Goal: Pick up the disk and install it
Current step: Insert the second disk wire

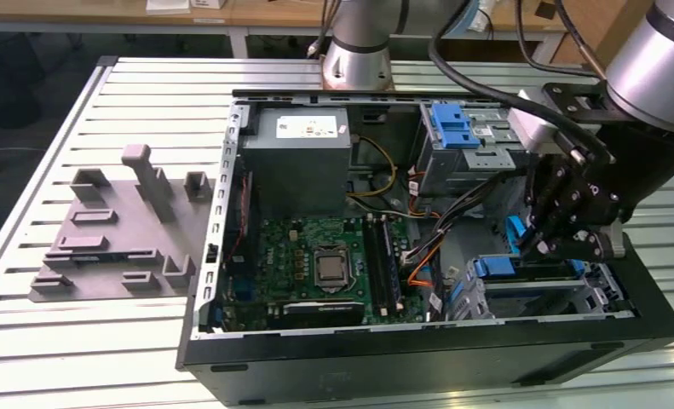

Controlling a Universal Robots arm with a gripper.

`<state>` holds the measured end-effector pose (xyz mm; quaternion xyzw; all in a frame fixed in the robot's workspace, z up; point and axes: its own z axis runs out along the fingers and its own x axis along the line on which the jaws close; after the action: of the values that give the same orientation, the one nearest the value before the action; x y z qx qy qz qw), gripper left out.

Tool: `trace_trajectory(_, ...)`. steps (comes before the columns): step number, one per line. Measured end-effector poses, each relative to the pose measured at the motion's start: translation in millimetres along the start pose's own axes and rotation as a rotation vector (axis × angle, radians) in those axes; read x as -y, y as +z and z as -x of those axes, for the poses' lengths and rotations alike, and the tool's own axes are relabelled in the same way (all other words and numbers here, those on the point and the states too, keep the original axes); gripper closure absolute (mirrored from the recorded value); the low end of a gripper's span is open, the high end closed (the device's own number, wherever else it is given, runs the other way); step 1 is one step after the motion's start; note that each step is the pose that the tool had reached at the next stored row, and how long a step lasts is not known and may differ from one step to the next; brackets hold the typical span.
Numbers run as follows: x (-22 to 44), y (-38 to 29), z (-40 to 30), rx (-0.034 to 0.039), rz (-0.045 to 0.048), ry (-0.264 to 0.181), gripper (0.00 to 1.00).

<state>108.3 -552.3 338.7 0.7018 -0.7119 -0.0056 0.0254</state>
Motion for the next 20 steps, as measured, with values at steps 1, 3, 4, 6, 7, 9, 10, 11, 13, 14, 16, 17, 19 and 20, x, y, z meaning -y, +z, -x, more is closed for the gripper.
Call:
trace_trajectory(1,0.6,0.4,0.0,0.0002,0.0004,0.0,0.84)
trace_trajectory(3,0.6,0.4,0.0,0.0,0.0006,0.0,0.84)
trace_trajectory(4,0.6,0.5,0.0,-0.0001,0.0006,0.0,0.84)
trace_trajectory(6,1.0,1.0,0.0,0.0005,0.0006,0.0,0.84)
trace_trajectory(7,1.5,1.4,0.0,0.0009,0.0008,0.0,0.84)
trace_trajectory(9,2.4,2.1,0.4,0.0012,0.0013,0.0,0.84)
trace_trajectory(10,3.1,2.5,0.5,0.0013,0.0019,0.0,0.84)
trace_trajectory(11,3.8,2.8,0.6,0.0013,0.0026,0.0,0.84)
trace_trajectory(13,4.8,3.4,0.8,0.0012,0.004,0.0,0.84)
trace_trajectory(14,5.1,3.8,0.9,0.0011,0.0047,0.0,0.84)
trace_trajectory(16,5.8,4.4,1.1,0.0011,0.0058,0.0,0.84)
trace_trajectory(17,6.1,4.6,1.1,0.001,0.0063,0.0,0.84)
trace_trajectory(19,6.4,4.9,1.1,0.0008,0.007,0.0,0.84)
trace_trajectory(20,6.6,5.0,1.1,0.0008,0.0073,0.0,0.84)
